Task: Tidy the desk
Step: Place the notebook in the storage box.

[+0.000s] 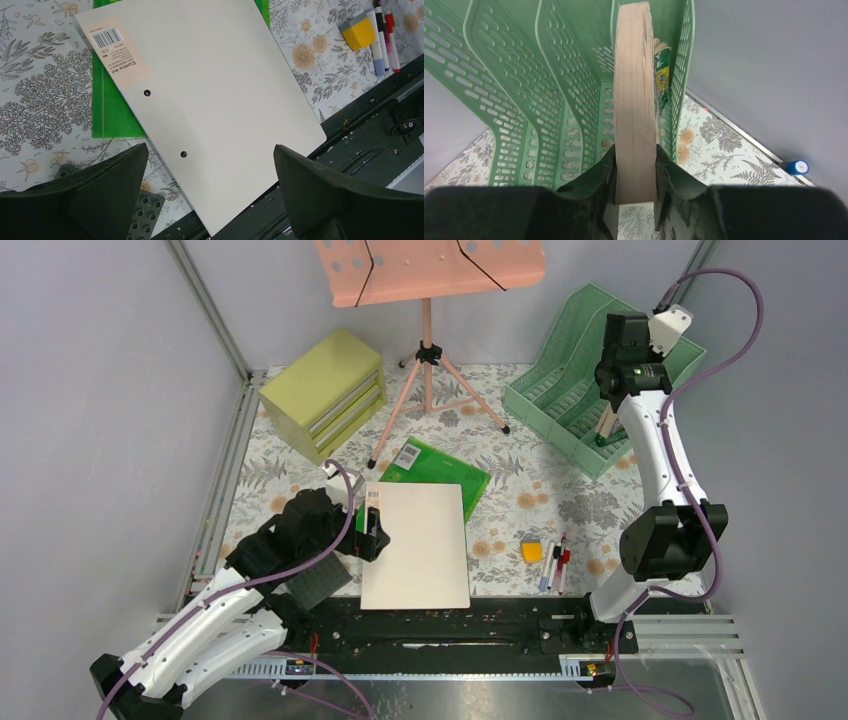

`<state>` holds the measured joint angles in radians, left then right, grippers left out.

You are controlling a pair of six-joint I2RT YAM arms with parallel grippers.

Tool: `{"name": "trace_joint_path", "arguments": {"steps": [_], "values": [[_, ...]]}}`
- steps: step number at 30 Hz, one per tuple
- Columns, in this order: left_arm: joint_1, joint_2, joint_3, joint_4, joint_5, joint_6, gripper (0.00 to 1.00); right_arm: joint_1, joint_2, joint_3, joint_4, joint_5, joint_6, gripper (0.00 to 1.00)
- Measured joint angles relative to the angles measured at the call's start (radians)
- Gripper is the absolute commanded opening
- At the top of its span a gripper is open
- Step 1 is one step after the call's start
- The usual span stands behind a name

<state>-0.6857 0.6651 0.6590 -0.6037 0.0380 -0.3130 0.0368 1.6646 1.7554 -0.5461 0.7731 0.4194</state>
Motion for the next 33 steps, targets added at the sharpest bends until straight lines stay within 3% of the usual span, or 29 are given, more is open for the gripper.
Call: {"name": "trace_joint_path", "arguments": {"steps": [10,21,33], "values": [[0.0,0.012,0.0,0.0,0.017,0.003,0.99,-0.002,-0.075,-0.143,0.08,-0.06,-0.016,0.0],[0.0,0.012,0.0,0.0,0.024,0.003,0.99,-0.031,-0.051,-0.111,0.122,-0.056,-0.064,0.0],[0.0,0.003,0.0,0.0,0.023,0.003,0.99,-0.103,0.084,-0.005,0.147,-0.052,-0.079,0.0]]}}
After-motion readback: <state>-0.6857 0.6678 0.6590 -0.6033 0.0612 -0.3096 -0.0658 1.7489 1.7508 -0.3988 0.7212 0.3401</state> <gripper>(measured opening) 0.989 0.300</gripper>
